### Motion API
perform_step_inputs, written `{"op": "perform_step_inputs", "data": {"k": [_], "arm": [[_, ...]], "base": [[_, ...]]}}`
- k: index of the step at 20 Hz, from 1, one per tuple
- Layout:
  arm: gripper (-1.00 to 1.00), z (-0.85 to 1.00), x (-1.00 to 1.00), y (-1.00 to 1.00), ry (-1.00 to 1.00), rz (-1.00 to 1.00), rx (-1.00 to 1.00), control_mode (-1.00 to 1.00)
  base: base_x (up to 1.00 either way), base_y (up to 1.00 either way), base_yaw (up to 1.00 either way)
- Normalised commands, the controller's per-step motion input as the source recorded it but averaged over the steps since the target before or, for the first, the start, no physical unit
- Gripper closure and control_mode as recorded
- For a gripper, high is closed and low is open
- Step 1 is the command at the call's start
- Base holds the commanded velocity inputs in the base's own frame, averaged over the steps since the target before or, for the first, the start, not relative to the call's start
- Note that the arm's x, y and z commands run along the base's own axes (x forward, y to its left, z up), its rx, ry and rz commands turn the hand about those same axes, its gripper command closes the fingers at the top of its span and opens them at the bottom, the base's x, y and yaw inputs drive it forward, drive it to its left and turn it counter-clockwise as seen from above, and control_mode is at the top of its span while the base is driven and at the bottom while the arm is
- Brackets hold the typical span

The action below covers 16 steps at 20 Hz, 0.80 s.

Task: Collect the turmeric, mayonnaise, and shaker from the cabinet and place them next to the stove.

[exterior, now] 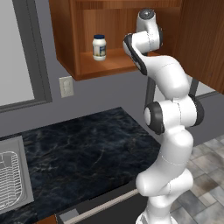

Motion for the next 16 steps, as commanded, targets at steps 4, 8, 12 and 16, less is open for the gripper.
{"op": "perform_step_inputs", "data": {"k": [4,8,12,16], "arm": [[1.00,-0.23,-0.01,0.00,-0.02,0.00,0.01,-1.00],[1.00,-0.50,-0.21,0.02,-0.18,0.00,0.00,-1.00],[1.00,-0.53,-0.65,0.08,-0.28,0.05,0.00,-1.00],[1.00,-0.12,-0.96,0.12,-0.27,0.07,0.00,-1.00]], "base": [[0.00,0.00,0.00],[0.00,0.00,0.00],[0.00,0.00,0.00],[0.00,0.00,0.00]]}}
